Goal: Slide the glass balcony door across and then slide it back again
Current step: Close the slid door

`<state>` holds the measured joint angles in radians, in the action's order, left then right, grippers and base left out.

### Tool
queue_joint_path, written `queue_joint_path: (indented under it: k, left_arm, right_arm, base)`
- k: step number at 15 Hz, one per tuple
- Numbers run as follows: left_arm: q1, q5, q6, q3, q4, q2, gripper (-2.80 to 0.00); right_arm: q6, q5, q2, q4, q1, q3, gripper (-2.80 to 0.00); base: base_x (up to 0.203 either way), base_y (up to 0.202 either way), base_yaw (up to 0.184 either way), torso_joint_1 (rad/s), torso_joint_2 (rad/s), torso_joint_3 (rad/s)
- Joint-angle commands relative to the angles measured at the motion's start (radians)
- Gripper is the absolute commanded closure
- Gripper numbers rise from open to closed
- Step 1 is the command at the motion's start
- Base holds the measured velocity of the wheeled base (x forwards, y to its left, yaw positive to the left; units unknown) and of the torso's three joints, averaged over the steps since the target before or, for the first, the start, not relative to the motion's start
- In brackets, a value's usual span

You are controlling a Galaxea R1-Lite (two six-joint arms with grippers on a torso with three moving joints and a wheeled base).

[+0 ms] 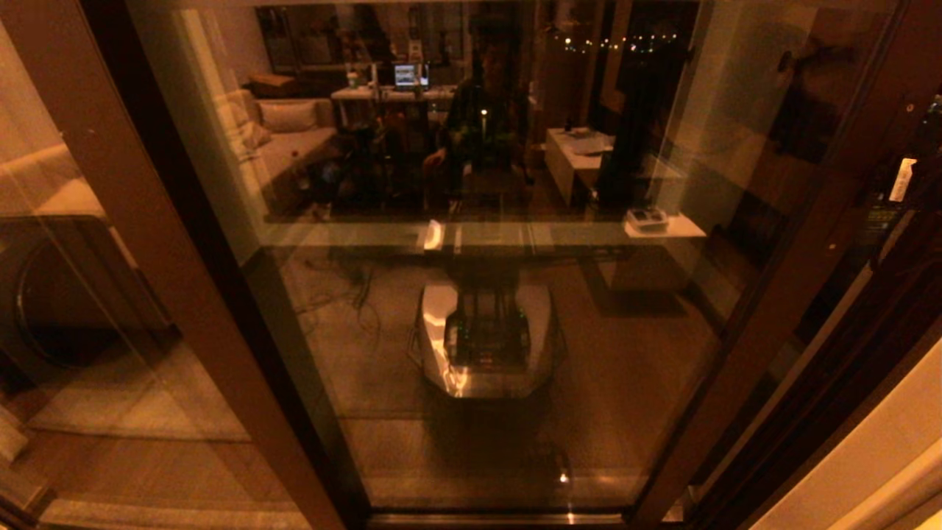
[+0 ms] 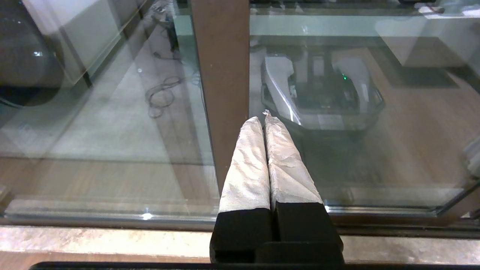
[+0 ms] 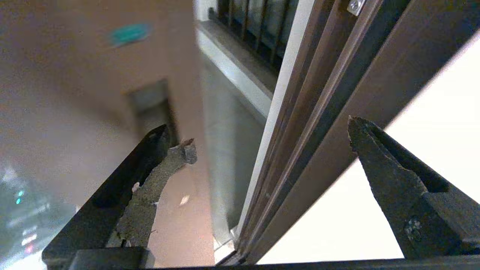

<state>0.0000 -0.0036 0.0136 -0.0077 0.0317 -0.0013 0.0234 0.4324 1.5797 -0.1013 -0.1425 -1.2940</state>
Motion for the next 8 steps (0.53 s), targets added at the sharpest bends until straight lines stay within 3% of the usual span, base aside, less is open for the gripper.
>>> queue_joint_path:
  k: [1,6,8]
  left_arm:
    - [0.000,0.001,0.000,0.000,0.001,-0.002,0.00]
    - [0.000,0.001,0.000,0.000,0.001,-0.002,0.00]
    - [0.000,-0.001,0.000,0.000,0.001,-0.002,0.00]
  right_arm:
    - [-0.020,-0.006,-0.073,0.012,0.000,0.026,-2.80]
    - [-0.050,-0.009,-0.117,0.012,0.000,0.071,-2.80]
    - [-0.053,-0.051,-0.128,0.012,0.006,0.082,-2.80]
  base:
    - [0.000,0.000,0.000,0.000,0.00,0.000]
    - [0.000,0.000,0.000,0.000,0.00,0.000]
    - [0.000,0.000,0.000,0.000,0.00,0.000]
